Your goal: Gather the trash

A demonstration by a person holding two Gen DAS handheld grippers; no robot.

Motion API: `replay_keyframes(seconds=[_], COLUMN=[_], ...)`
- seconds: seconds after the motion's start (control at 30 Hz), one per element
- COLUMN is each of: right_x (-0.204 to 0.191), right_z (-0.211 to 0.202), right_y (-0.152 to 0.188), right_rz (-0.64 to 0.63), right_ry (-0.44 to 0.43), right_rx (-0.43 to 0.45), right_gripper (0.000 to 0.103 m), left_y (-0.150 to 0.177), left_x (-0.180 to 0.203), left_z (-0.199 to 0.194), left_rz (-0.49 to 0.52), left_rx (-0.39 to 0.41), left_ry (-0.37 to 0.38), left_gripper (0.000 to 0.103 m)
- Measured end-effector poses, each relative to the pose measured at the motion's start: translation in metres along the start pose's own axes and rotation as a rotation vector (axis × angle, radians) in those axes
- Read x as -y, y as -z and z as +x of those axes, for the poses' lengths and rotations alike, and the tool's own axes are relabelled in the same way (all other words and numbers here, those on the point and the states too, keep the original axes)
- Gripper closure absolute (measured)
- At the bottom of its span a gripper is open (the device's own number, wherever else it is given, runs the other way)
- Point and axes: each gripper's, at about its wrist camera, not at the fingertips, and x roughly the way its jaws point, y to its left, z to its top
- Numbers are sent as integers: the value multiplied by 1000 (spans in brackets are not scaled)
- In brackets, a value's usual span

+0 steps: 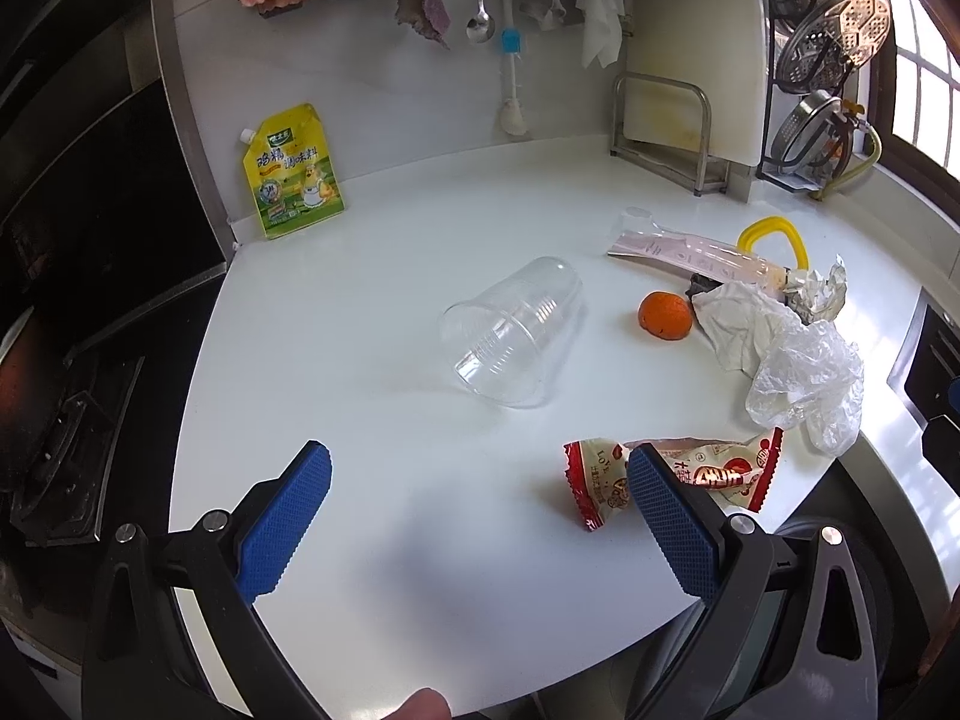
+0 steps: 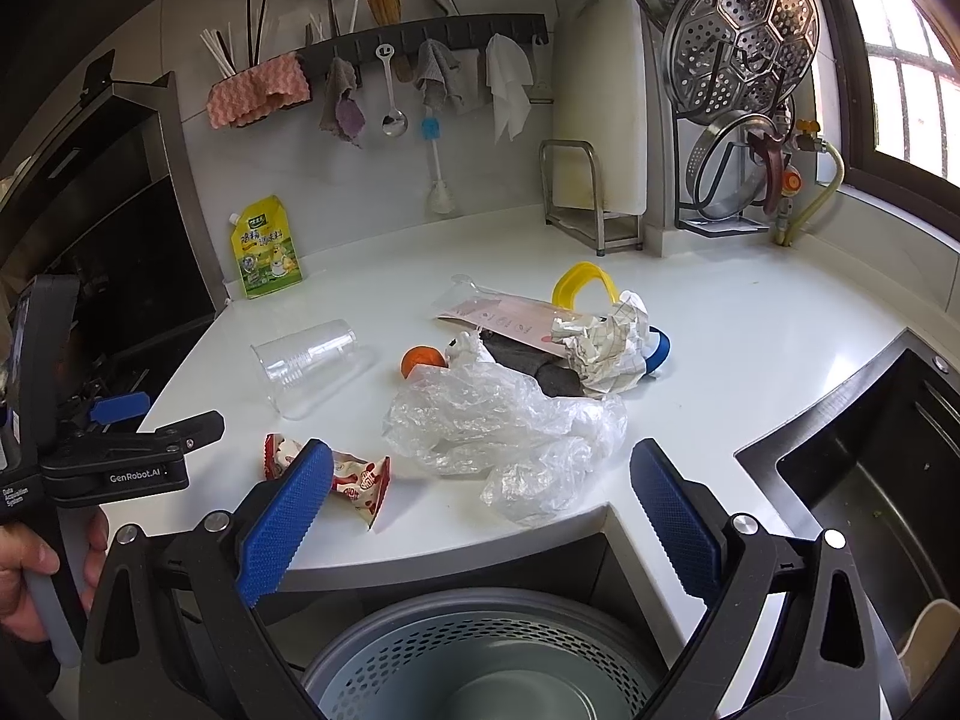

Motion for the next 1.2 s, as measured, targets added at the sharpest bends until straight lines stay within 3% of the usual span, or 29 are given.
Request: replay_keyframes(seconds=[0.2,0.33,0.67,0.87,0.93,1.07,1.2], right_x=[2,9,18,19,19,17,10], right_z=[2,6,16,19,21,27,33], right_y=[-2,-5,-14,-15,-14,-15,-15], right_rz=[3,18,20,18,17,14,-7], right_ry=[2,6,24,33,36,24,7], right_rx=[2,4,2,-2,-6,-19,-22], right_gripper=[8,8,8,8,8,8,8], left_y=[-42,-63,-78,-79,-76,-72,-68], left_x=[-13,-13,13,34,37,28,33], left_z=[19,51,114,141,146,146,137], left_rz=[60,92,256,387,404,343,353], left_rx=[12,-64,-191,-242,-252,-273,-253], left_ry=[22,70,139,131,133,203,218], left_gripper=[6,6,6,6,15,47,53])
